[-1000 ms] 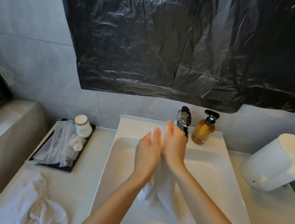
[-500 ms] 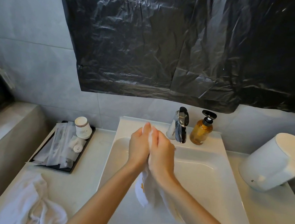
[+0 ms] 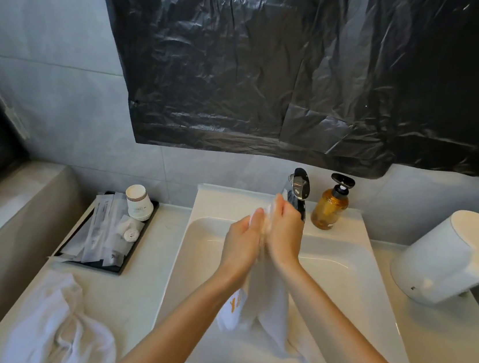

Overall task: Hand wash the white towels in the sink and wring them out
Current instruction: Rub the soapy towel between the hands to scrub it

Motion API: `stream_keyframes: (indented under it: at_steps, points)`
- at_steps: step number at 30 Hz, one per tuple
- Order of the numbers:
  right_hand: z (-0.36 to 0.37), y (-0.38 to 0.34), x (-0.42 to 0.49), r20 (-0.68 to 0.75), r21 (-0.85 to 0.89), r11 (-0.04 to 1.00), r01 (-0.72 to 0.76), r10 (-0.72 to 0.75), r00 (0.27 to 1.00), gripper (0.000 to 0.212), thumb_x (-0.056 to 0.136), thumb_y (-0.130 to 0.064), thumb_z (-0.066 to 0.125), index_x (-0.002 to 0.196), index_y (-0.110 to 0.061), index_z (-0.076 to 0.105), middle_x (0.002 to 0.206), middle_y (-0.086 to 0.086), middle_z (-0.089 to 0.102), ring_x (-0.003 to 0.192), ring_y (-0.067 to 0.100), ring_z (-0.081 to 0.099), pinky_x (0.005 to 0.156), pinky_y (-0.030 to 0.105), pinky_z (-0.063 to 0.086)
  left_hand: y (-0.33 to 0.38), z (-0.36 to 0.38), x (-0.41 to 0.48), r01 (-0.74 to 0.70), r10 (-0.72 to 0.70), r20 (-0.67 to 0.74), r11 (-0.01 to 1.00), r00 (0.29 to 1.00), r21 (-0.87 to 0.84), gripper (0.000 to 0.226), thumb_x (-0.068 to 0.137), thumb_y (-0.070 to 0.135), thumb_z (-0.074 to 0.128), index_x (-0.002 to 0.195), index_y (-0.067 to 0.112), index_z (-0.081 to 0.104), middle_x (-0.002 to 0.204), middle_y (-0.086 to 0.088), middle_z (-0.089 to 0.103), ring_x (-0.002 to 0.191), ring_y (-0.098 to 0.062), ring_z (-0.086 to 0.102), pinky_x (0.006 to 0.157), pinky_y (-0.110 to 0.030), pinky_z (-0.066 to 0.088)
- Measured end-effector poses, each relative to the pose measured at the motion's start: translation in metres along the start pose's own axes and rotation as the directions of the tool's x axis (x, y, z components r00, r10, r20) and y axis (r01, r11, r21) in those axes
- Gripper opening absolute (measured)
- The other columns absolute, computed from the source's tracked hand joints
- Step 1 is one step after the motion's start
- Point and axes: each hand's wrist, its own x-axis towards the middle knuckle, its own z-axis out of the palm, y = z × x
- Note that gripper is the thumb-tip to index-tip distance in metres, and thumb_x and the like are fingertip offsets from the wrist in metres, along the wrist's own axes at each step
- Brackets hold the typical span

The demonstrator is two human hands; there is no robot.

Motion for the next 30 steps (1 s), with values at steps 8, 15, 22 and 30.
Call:
stream_keyframes:
  at_steps: [8, 15, 22, 30]
  points:
    - [-0.003, 0.002, 0.003, 0.062, -0.087, 0.994, 0.064, -0.059, 0.996, 0.045, 0.103, -0.033, 0.036, 0.062, -0.018, 0.046, 0.069, 0.005, 0.056, 0.073, 0.024, 0.053, 0.060, 0.031, 0.032, -0.001, -0.001, -0.001, -0.052, 0.052, -0.037, 0.999, 0.998, 0.015, 0.041, 0.101, 0.037, 0.043, 0.067, 0.017, 0.057, 0.063, 0.000, 0.059, 0.066, -0.015, 0.052, 0.064, -0.033, 0.042]
    - [-0.002, 0.005, -0.021, 0.106, -0.103, 0.979, 0.177, -0.166, 0.980, 0.040, 0.103, -0.032, 0.038, 0.077, -0.013, 0.062, 0.073, 0.004, 0.061, 0.073, 0.019, 0.055, 0.068, 0.030, 0.038, 0.004, -0.006, 0.009, -0.039, 0.038, -0.065, 0.999, 0.997, -0.014, 0.040, 0.102, 0.030, 0.042, 0.067, 0.017, 0.056, 0.061, 0.001, 0.060, 0.064, -0.014, 0.053, 0.061, -0.029, 0.042]
    - [0.004, 0.019, -0.045, 0.051, 0.046, 0.986, 0.162, -0.164, 0.985, 0.034, 0.103, -0.032, 0.040, 0.080, -0.015, 0.060, 0.070, -0.004, 0.061, 0.065, 0.002, 0.055, 0.065, 0.027, 0.042, 0.007, -0.003, 0.014, -0.010, 0.010, -0.026, 1.000, 1.000, -0.018, 0.042, 0.102, 0.032, 0.040, 0.068, 0.014, 0.056, 0.061, 0.001, 0.060, 0.062, -0.012, 0.054, 0.063, -0.029, 0.043]
    - [-0.003, 0.009, -0.016, -0.022, 0.053, 0.997, 0.063, -0.062, 0.998, 0.044, 0.104, -0.031, 0.038, 0.061, -0.022, 0.043, 0.060, -0.005, 0.049, 0.057, 0.005, 0.044, 0.057, 0.026, 0.036, 0.009, 0.006, 0.007, 0.017, -0.016, 0.006, 0.998, 1.000, -0.060, 0.033, 0.102, 0.030, 0.044, 0.072, 0.021, 0.056, 0.067, 0.007, 0.059, 0.064, -0.011, 0.054, 0.058, -0.018, 0.046]
